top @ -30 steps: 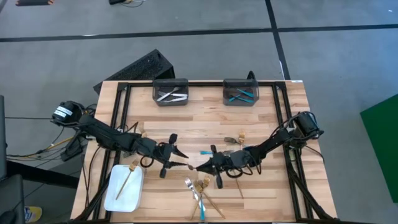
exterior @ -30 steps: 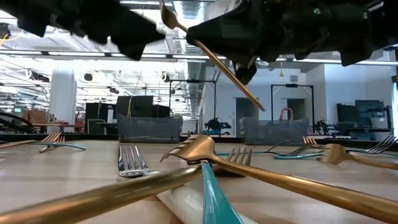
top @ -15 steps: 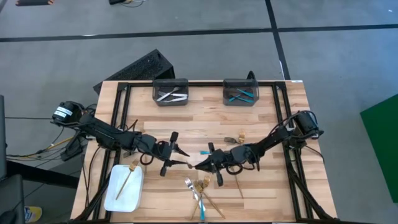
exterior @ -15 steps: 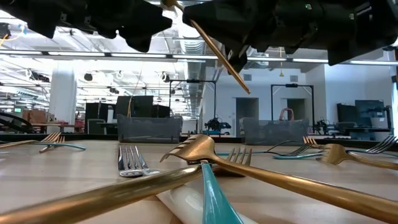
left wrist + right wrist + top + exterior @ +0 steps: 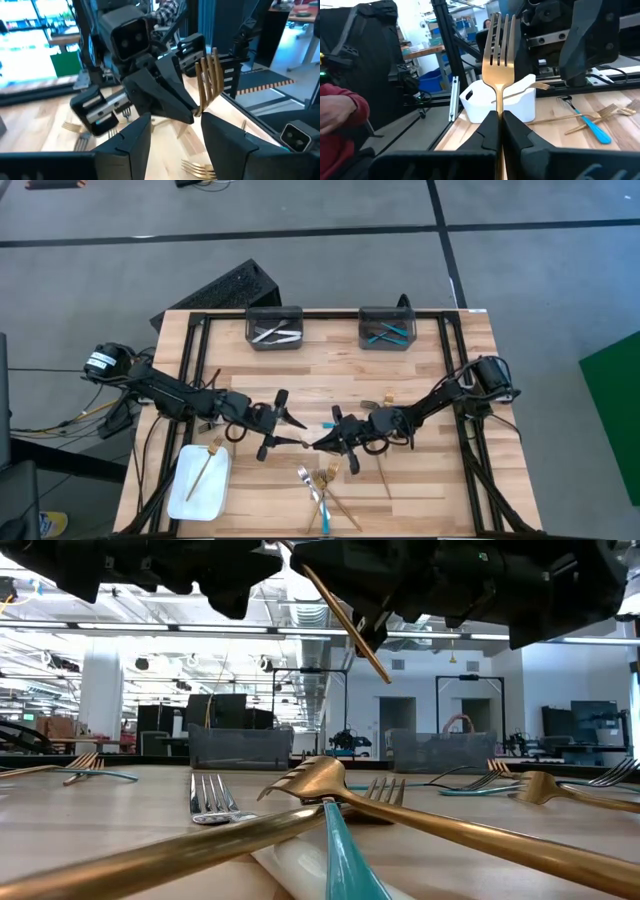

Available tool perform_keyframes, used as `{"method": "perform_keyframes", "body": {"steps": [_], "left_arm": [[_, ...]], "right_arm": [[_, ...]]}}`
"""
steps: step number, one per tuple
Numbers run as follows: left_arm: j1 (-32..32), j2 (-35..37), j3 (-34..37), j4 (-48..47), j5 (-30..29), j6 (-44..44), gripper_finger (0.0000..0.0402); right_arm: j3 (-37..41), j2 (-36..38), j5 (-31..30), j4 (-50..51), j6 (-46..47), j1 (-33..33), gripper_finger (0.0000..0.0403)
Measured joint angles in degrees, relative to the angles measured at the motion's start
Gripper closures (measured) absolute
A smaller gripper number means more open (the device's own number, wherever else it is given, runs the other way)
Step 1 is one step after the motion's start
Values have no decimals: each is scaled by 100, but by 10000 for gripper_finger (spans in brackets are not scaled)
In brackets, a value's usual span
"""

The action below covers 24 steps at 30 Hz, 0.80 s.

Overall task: Sort silverware by color (type)
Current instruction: Put the gold spoon on the white bin

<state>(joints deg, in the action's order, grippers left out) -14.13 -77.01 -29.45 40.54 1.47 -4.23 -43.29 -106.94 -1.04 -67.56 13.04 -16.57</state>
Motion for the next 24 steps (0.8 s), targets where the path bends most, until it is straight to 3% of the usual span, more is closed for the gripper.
{"method": "perform_keyframes", "body": {"steps": [3, 8, 17, 24], "left_arm": [[15, 0, 0, 37, 49, -206, 239], [137, -110, -2, 136, 690, -245, 239], [197, -928, -383, 405, 1016, -516, 240], [200, -1027, -490, 404, 1534, -552, 280]], "right_arm": [[-2, 0, 120, -24, 9, 37, 383], [-2, 0, 133, -60, 5, 70, 383], [-4, 0, 300, -21, 17, 167, 383], [-4, 0, 347, -13, 46, 94, 383]]}}
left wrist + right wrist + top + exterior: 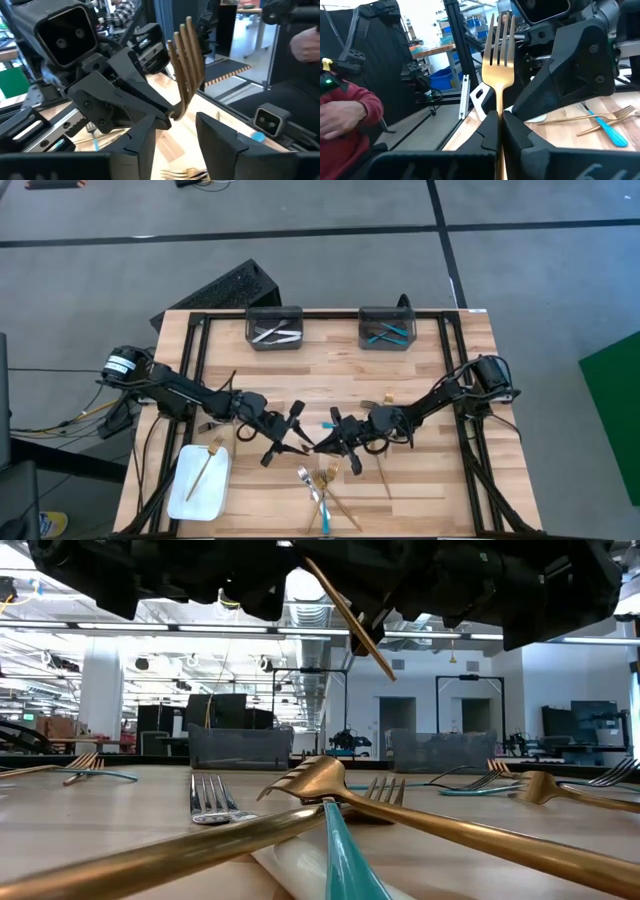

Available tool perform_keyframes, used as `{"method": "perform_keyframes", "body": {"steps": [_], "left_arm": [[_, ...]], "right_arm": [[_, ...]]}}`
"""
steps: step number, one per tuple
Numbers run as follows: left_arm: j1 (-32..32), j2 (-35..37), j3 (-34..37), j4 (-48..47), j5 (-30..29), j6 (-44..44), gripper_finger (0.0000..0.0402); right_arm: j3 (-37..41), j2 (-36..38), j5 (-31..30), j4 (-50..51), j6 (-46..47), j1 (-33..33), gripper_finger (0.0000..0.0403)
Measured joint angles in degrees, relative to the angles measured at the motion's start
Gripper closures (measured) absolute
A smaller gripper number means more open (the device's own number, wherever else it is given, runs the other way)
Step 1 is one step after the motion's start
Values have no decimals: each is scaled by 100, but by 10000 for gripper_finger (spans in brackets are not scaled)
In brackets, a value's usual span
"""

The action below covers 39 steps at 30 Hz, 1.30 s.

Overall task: Sort silverware by color (type)
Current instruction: Put the gold spoon on the white bin

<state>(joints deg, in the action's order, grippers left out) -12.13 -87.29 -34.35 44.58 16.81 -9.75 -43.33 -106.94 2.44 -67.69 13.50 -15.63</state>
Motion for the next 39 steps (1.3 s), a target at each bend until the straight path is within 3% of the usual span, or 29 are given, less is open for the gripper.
{"method": "perform_keyframes", "body": {"steps": [7, 18, 24, 27, 30, 35, 39], "left_arm": [[-3, 31, -2, 100, -49, 89, 325], [5, 31, -7, 463, -307, -277, 335], [4, 33, -15, 299, -503, -57, 383], [10, 82, -22, 239, -688, 257, 396], [-2, 483, -109, -758, -1150, 487, 400], [-189, 1502, -841, -4556, -2320, 1113, 401], [-500, 2094, -1541, -6947, -2606, 2194, 401]], "right_arm": [[0, 0, -21, 20, 0, -4, 383], [0, 2, -166, 69, 15, 9, 379], [0, 2, -190, 62, 2, 10, 377], [0, 0, -688, 71, 182, 6, 367], [4, -6, -1387, 9, 305, -2, 347], [-2, 6, -2022, -115, 317, 4, 311], [-2, 4, -2438, -108, 496, 40, 290]]}}
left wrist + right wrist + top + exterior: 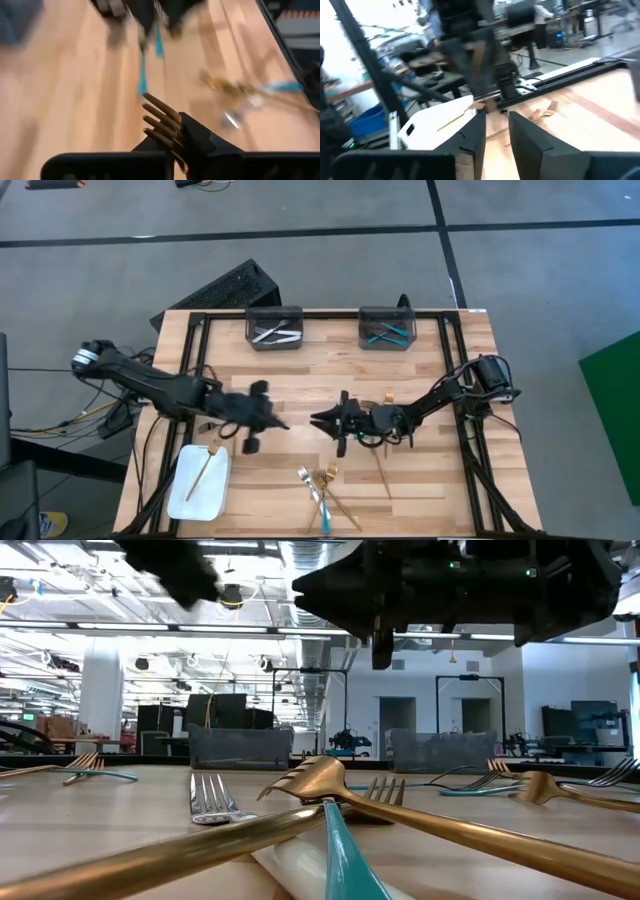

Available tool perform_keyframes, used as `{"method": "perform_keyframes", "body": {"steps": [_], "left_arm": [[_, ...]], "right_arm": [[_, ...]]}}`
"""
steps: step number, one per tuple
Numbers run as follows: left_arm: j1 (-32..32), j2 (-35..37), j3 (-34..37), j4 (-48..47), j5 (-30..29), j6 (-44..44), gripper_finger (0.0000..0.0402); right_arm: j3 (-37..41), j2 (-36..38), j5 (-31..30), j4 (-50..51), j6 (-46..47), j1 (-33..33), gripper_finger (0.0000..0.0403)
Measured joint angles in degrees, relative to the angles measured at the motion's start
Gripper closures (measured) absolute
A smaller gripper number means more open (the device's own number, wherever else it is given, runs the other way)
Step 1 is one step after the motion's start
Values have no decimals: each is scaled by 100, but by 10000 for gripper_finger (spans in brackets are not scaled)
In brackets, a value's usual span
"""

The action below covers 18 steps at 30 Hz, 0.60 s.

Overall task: Sort silverware by color (type)
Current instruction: Put the gold spoon on the white bin

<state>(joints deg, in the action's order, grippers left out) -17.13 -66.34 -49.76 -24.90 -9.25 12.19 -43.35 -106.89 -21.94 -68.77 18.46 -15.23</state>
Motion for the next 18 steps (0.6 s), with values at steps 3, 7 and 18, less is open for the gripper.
{"method": "perform_keyframes", "body": {"steps": [3, 7, 18], "left_arm": [[-321, 368, -428, -1217, 115, 900, 401], [-756, 886, -758, -2271, 524, 2005, 401], [-2316, 1798, 871, -2527, 753, 5129, 401]], "right_arm": [[0, 0, -54, 155, 177, 105, 281], [0, 0, -64, 407, 421, 221, 280], [0, 0, -65, 580, 723, 171, 279]]}}
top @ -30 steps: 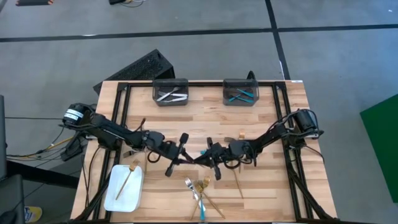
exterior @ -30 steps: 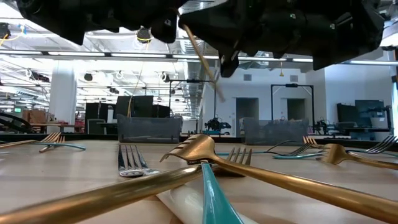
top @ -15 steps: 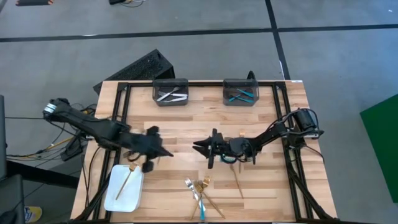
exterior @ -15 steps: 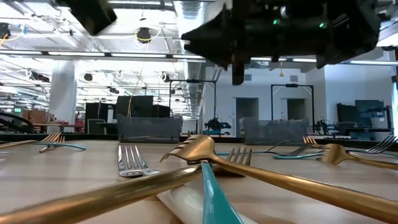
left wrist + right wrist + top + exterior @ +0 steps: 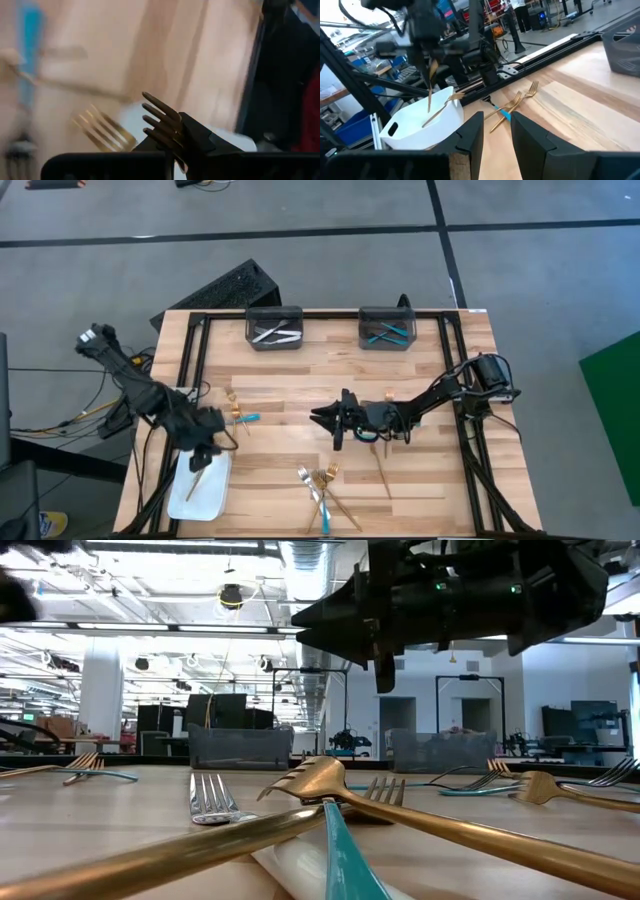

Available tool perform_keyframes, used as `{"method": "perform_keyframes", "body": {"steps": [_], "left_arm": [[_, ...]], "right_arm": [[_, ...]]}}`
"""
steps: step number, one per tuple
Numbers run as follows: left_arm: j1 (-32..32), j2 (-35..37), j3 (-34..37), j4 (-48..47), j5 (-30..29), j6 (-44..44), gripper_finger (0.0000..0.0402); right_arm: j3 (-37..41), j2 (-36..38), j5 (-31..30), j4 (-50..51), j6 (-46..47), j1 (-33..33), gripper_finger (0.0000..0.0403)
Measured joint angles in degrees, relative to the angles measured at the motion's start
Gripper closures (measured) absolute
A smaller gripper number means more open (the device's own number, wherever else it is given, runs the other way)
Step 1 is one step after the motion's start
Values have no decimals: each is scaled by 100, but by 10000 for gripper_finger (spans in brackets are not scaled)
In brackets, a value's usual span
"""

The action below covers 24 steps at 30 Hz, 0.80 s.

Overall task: Sort silverware by color (type)
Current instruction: Put the gold spoon on the white bin, then put the blue fork into the right black bin

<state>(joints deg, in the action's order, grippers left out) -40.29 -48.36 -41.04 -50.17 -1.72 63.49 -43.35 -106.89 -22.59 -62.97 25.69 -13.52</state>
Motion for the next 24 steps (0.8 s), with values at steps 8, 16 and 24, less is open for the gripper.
{"method": "perform_keyframes", "body": {"steps": [8, 16, 24], "left_arm": [[-608, 48, 753, 178, -298, 982, 372], [-622, 226, 562, -156, -610, 991, 304], [-569, 453, -350, -852, -2473, 543, 274]], "right_arm": [[0, 0, 33, -5, 175, 93, 279], [0, 52, 103, -21, 297, 93, 279], [-24, 121, 155, 152, 432, 245, 279]]}}
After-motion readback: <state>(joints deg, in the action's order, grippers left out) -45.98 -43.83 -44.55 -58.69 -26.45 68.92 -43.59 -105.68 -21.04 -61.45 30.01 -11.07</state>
